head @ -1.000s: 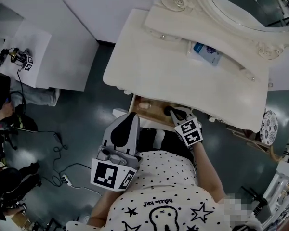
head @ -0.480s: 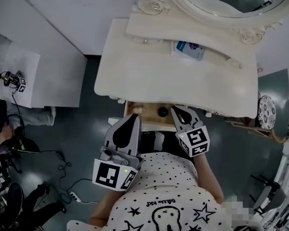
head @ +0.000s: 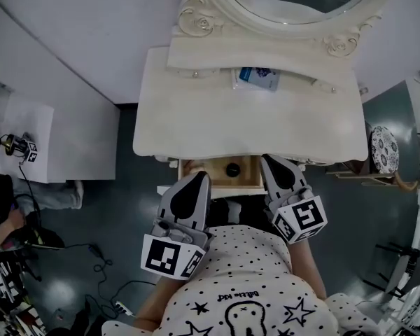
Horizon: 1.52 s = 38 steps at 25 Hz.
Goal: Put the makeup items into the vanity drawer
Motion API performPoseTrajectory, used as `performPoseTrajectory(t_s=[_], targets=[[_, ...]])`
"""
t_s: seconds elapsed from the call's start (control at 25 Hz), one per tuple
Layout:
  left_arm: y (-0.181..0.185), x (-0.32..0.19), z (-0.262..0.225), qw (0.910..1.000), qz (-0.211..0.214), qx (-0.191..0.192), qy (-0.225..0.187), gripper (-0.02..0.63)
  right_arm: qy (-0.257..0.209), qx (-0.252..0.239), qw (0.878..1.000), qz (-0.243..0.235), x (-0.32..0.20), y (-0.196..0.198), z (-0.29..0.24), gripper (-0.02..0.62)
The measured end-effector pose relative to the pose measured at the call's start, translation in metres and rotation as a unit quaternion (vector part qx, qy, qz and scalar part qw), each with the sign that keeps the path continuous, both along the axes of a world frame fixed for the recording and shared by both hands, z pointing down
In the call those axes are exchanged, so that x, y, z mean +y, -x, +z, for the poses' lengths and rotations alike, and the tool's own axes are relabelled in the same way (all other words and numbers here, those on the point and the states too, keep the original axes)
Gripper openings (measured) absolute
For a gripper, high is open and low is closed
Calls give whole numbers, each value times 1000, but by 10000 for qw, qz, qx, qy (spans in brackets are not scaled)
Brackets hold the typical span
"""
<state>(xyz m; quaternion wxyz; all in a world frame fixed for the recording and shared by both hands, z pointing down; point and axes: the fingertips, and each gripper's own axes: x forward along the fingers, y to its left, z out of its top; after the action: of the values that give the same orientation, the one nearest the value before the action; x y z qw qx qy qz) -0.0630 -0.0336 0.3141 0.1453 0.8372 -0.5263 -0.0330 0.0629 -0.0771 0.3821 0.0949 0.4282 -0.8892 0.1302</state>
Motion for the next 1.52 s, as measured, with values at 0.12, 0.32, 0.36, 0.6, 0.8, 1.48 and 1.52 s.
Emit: performPoseTrajectory(t_s=[0.12,0.32,0.36,0.6,0.8,1.48,1.52], targets=[[-7,0,-2,9999,115,0,-55,-5,-108,-150,9996,209,6,-11,-14,8],[-17,1,-5,9996,273,-11,-95,-5,-294,-290,9982,434,16,-27,-36,8],[-18,2,-6,9995,299,-15,-100,-4,-336,-305,9978,490,18,-31,-40,8],[-22,4,-8,9992,371,-33,-129,-4,-479,-272,9958,735,30,-46,-52,8],[-22,4,-9,9991,393,-88,-160,-3,-420,-411,9938,944,44,-57,-58,8],[-12,10,-3,9993,351,-146,22,-3,-152,-260,9955,901,63,-36,-45,8],[-7,9,-4,9995,275,-127,-13,-4,-137,-243,9956,891,63,-35,-45,8]])
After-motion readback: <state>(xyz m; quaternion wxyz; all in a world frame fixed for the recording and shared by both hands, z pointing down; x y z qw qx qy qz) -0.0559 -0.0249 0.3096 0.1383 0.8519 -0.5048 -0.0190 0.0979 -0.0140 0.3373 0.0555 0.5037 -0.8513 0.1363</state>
